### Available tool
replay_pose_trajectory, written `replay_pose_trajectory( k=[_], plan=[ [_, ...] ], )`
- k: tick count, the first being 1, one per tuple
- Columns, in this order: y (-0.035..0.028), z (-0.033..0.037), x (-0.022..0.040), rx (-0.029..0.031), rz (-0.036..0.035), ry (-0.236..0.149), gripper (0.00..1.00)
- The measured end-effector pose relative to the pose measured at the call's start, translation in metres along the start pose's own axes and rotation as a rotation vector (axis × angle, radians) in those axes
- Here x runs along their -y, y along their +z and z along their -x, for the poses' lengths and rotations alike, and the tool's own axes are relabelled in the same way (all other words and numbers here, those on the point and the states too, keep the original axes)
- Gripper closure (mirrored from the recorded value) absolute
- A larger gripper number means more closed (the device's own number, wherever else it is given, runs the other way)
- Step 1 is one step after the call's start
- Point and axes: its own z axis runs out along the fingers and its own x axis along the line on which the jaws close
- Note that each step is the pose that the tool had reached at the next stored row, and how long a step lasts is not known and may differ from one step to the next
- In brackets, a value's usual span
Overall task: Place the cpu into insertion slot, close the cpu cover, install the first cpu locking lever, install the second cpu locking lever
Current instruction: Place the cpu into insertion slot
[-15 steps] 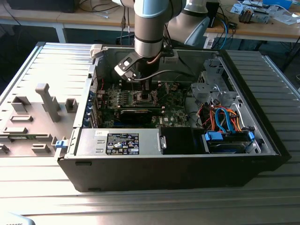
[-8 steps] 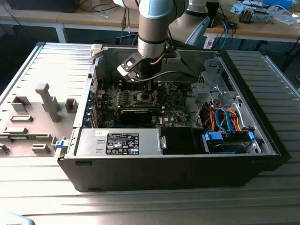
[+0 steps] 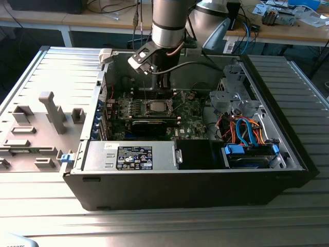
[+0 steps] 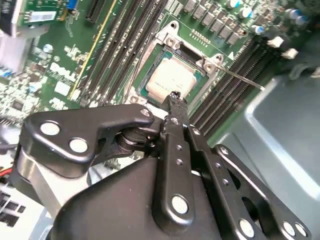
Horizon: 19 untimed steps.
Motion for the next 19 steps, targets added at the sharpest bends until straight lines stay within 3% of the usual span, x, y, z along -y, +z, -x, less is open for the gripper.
replay_pose_trajectory(
  k=[1, 2, 6, 8, 10, 19],
  plan=[
    [-0.0097, 0.0, 0.0003, 0.0, 0.0, 0.0, 0.89],
    [-0.0126, 0.0001, 0.0004, 0.0001, -0.0001, 0.0, 0.89],
    [-0.0131, 0.0, 0.0004, -0.0001, 0.0, -0.002, 0.89],
    [-0.013, 0.0001, 0.0004, 0.0022, 0.0002, -0.063, 0.89],
    [-0.0128, 0.0001, 0.0004, 0.0031, 0.0004, -0.096, 0.89],
    [-0.0128, 0.0001, 0.0004, 0.0033, 0.0006, -0.103, 0.89]
  ],
)
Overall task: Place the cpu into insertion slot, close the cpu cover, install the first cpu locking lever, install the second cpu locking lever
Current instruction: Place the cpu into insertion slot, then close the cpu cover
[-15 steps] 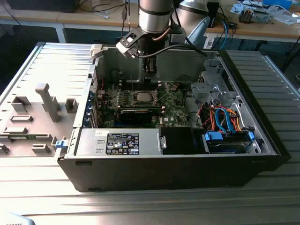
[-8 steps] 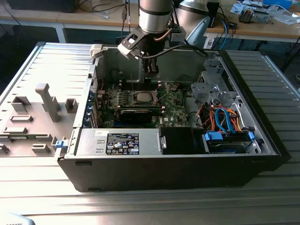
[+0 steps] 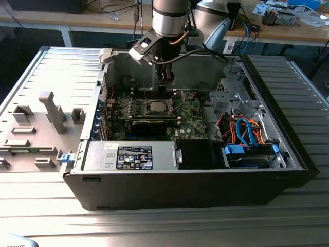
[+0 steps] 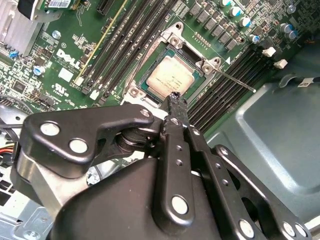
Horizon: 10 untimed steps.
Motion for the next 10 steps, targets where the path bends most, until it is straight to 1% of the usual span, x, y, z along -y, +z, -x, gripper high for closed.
replay_pose_trajectory(
  k=[4, 5, 6, 8, 9, 10],
  plan=[
    [0.0, 0.0, 0.0, 0.0, 0.0, 0.0, 0.89],
    [0.0001, 0.0002, -0.0011, 0.0001, 0.0, 0.0, 0.89],
    [0.0004, 0.0015, -0.0074, 0.0002, -0.0001, 0.0, 0.89],
    [0.0005, 0.0028, -0.0153, 0.0001, -0.0006, 0.0, 0.89],
    [0.0004, 0.0037, -0.0207, 0.0001, -0.001, -0.001, 0.89],
    [0.0005, 0.0048, -0.028, -0.0002, -0.0017, -0.001, 0.89]
  ],
)
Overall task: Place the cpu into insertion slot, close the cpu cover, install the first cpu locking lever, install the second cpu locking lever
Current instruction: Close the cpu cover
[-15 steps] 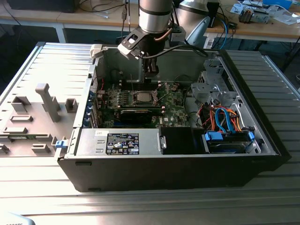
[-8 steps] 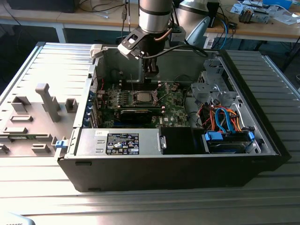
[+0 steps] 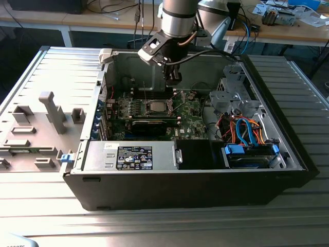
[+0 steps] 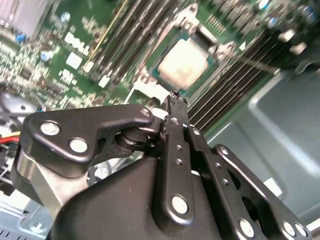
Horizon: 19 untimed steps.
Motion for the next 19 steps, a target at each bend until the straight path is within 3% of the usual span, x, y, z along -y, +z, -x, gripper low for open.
replay_pose_trajectory(
  k=[5, 7, 13, 17, 19],
  plan=[
    [0.0003, 0.0032, -0.0197, -0.0002, -0.0023, -0.002, 0.89],
    [0.001, 0.0054, -0.0333, -0.0009, -0.0051, -0.002, 0.89],
    [0.0079, 0.0083, -0.057, -0.0021, -0.0099, 0.002, 0.89],
    [0.0128, 0.0081, -0.0657, -0.0029, -0.0123, 0.016, 0.89],
    [0.0184, 0.0081, -0.0663, -0.0045, -0.0129, 0.053, 0.89]
  ],
)
